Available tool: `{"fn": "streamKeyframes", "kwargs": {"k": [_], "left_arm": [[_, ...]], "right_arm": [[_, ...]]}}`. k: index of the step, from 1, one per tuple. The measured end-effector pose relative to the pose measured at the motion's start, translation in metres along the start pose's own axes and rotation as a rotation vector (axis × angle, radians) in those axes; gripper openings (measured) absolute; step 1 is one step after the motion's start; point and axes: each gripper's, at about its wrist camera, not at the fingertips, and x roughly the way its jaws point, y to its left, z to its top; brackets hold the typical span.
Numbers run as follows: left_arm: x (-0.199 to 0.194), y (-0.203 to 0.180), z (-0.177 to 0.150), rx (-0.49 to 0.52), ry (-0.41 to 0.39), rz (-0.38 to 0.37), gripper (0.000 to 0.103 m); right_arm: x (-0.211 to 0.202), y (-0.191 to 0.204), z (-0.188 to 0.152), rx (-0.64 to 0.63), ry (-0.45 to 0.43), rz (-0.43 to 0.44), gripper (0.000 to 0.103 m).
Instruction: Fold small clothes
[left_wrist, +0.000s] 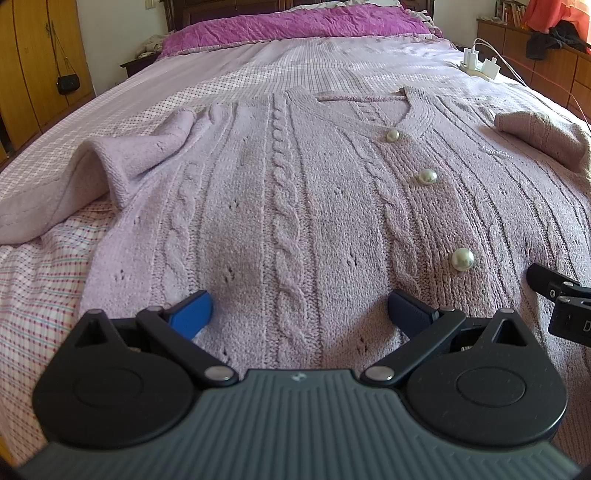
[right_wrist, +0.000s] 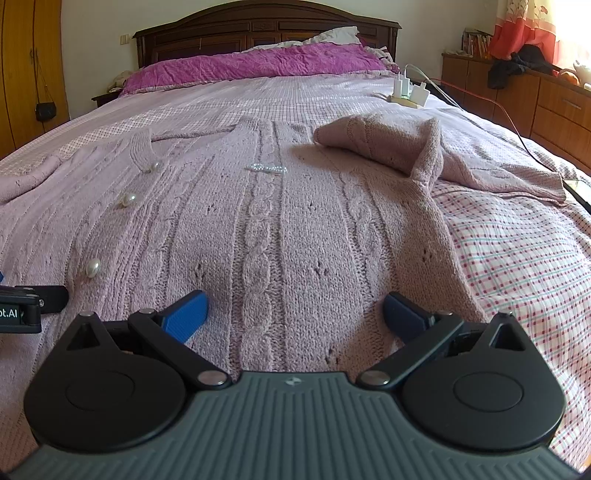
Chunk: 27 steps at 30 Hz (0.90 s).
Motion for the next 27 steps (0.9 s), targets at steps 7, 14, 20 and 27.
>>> {"fn": "streamKeyframes", "kwargs": {"k": [7,14,20,27], "left_arm": [[-0.0012,0.0008,-0.0009,0.0,-0.002,0.0,0.103],[-0.0016,0.0011,-0.001,0.0,-0.003,0.0,0.103],[-0.0018,0.0011,-0.0013,0.001,-0.005,0.0,0.103],[-0.0019,0.0012,-0.0016,0.0,-0.006,0.0,0.103]], "right_arm": [[-0.0005,0.0005,-0.0003,-0.002,-0.001,-0.001,0.103],[-0.0004,0.0008,-0.0006,-0.003,-0.002,-0.002,0.103],[0.0,0.0007,-0.0008,-0.003,-0.003,-0.002,0.103],[-0.0006,0.0004,-0.001,-0.003,-0.003,-0.002,0.103]]}}
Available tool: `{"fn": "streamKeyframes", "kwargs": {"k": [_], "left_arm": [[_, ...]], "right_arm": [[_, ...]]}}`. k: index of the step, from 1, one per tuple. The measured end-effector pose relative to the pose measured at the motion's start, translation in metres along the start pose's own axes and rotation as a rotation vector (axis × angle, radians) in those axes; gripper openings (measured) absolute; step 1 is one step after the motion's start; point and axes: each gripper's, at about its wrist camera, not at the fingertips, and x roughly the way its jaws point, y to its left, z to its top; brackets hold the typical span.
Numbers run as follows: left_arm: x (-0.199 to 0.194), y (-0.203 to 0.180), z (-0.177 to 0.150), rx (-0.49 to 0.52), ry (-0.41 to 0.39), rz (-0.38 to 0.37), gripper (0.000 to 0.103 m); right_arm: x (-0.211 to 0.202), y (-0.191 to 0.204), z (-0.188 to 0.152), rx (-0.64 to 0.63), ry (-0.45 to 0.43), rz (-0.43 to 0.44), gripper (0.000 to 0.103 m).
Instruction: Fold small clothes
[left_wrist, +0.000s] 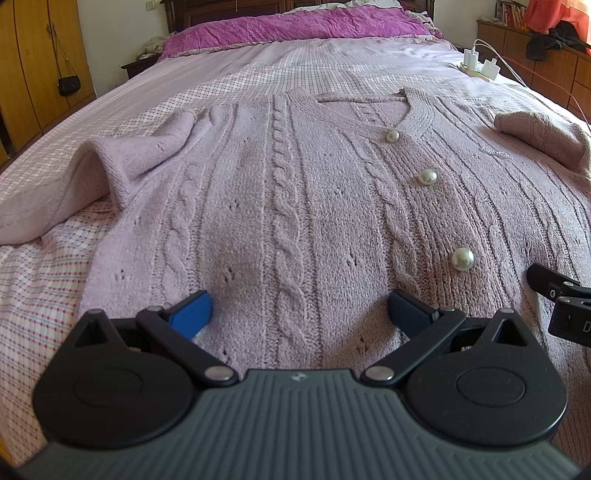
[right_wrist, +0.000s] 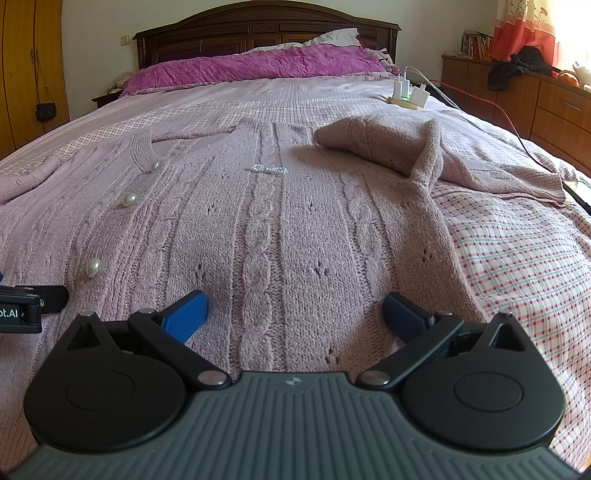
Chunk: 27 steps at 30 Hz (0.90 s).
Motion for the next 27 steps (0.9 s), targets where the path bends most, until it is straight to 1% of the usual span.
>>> {"fn": "streamKeyframes", "kwargs": {"k": [27], "left_arm": [[-0.0002,-0.0004,-0.0007,0.002,-0.001,0.002,0.103]], "right_arm": [[-0.0032,0.0004,0.0017,0.007,-0.006,0.001,0.103]]}}
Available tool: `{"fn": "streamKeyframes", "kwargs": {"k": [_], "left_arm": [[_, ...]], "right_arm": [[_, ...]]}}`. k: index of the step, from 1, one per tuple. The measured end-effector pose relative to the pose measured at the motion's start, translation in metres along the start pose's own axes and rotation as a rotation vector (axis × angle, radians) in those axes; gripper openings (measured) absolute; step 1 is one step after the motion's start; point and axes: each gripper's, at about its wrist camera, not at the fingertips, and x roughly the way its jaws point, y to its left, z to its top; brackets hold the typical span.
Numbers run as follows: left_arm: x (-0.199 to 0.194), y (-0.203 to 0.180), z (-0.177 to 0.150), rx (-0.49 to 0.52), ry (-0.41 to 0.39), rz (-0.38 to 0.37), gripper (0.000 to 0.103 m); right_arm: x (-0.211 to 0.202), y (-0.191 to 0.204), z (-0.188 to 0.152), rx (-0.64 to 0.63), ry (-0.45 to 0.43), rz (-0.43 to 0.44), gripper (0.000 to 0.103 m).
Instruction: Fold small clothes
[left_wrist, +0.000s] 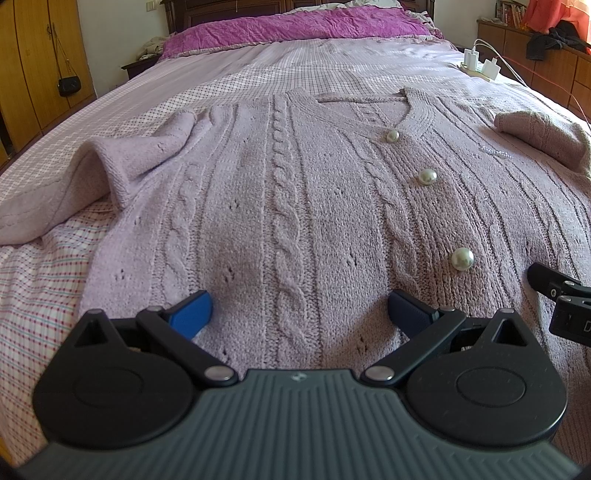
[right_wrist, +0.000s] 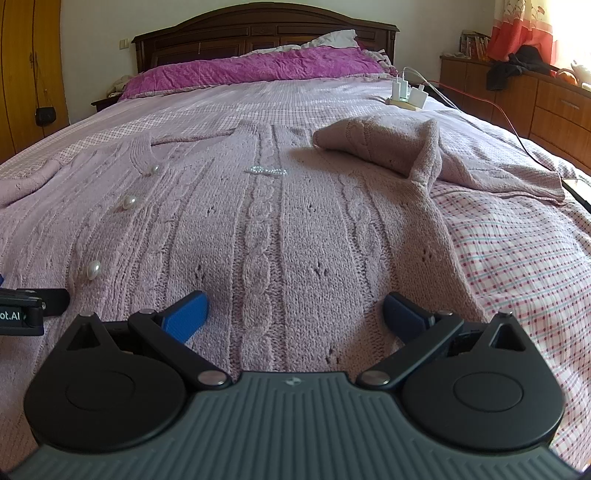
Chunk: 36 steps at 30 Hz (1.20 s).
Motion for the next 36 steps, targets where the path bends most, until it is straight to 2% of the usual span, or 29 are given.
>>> {"fn": "streamKeyframes", "kwargs": {"k": [10,20,29,32,36], "left_arm": [[0.004,0.001,0.01,0.001,0.025,0.0,0.103],[0.015,-0.002,0.022,0.006,0.094,0.005,0.103],[0.014,0.006,0.036,-0.015,0.15,-0.03,0.103],[0.011,0.01,0.04,-0.029,0.155,-0.045,0.103],[0.003,0.016,0.049,-0.053,0.143,-0.05,0.103]], "right_arm": [[0.004,0.001,0.001,-0.004,0.029,0.001,0.103],[0.004,-0.007,0.006,0.032,0.044,0.043,0.103],[-0.002,-0.042,0.027,0.161,0.085,0.219,0.103],[-0.005,-0.064,0.039,0.238,0.074,0.273,0.103],[-0.009,-0.096,0.056,0.34,0.024,0.299,0.103]]}}
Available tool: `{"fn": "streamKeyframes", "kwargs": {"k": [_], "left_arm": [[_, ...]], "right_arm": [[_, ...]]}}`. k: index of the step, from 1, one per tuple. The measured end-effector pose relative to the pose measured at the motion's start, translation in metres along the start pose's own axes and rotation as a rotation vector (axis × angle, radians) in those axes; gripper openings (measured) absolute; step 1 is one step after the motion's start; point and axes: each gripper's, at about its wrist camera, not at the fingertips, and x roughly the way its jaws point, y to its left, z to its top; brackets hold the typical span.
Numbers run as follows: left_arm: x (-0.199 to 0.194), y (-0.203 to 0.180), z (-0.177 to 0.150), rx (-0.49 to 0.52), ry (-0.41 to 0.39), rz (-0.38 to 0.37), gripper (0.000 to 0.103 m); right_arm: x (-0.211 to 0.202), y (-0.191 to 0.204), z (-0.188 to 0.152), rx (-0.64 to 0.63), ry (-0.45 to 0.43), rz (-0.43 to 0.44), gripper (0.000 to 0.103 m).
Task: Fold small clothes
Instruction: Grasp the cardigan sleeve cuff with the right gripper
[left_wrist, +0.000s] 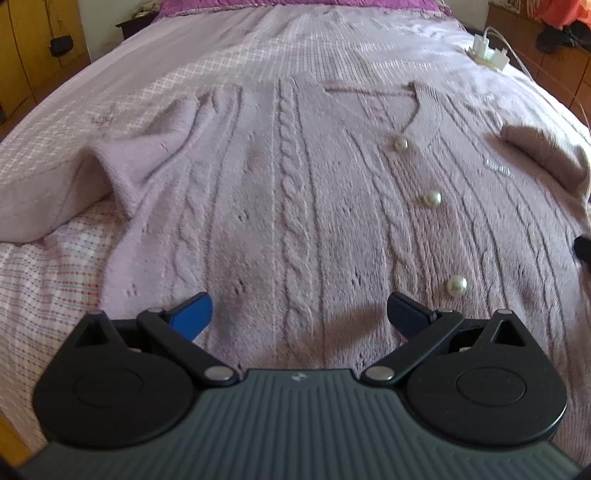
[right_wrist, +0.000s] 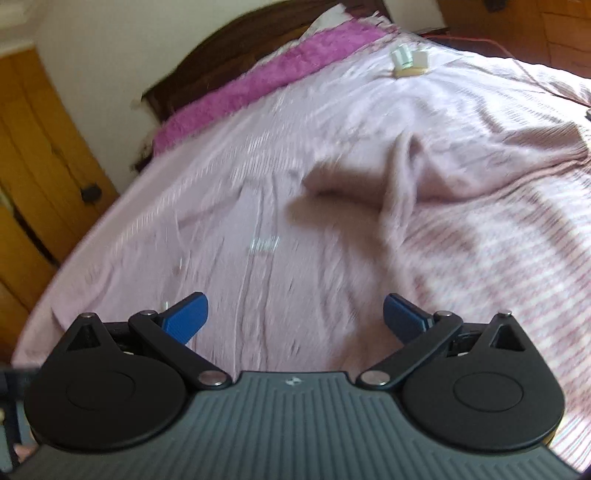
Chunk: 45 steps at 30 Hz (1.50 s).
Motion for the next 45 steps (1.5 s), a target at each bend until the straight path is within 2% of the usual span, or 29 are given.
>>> {"fn": "streamKeyframes", "kwargs": {"k": [6,10,19,25,33,34,37,39,40,41,42,45], "left_arm": [[-0.012,0.0,0.012,0.0,-0.06,-0.002,0.103],[-0.01,-0.005,0.013,0.01,-0.061,0.001,0.103],[-0.005,-0.011,0.011,0.029,-0.04,0.006,0.103],[-0.001,-0.011,0.013,0.026,-0.034,0.017,0.103],[0.005,-0.013,0.012,0.032,-0.016,0.026,0.103],[0.006,-0.014,0.012,0.033,-0.015,0.027,0.103],[0.008,-0.014,0.012,0.033,-0.007,0.03,0.103],[0.008,-0.014,0.012,0.033,-0.005,0.031,0.103],[0.008,-0.014,0.012,0.035,-0.006,0.031,0.103],[0.008,-0.015,0.011,0.037,-0.007,0.033,0.103],[0.007,-0.015,0.011,0.039,-0.008,0.033,0.103],[0.007,-0.016,0.011,0.04,-0.006,0.035,0.103]], "right_arm": [[-0.009,-0.044,0.035,0.144,-0.12,0.014,0.103],[-0.009,-0.081,0.051,0.275,-0.173,0.012,0.103],[0.002,-0.152,0.068,0.56,-0.186,0.051,0.103],[0.014,-0.167,0.08,0.557,-0.201,0.03,0.103],[0.04,-0.172,0.086,0.495,-0.232,-0.056,0.101],[0.044,-0.172,0.087,0.48,-0.241,-0.068,0.099],[0.054,-0.171,0.09,0.445,-0.254,-0.119,0.077],[0.058,-0.173,0.091,0.441,-0.248,-0.135,0.05],[0.06,-0.173,0.092,0.437,-0.241,-0.14,0.041],[0.061,-0.172,0.094,0.43,-0.237,-0.139,0.026],[0.061,-0.172,0.095,0.425,-0.236,-0.128,0.017],[0.054,-0.167,0.101,0.409,-0.267,-0.099,0.01]]}}
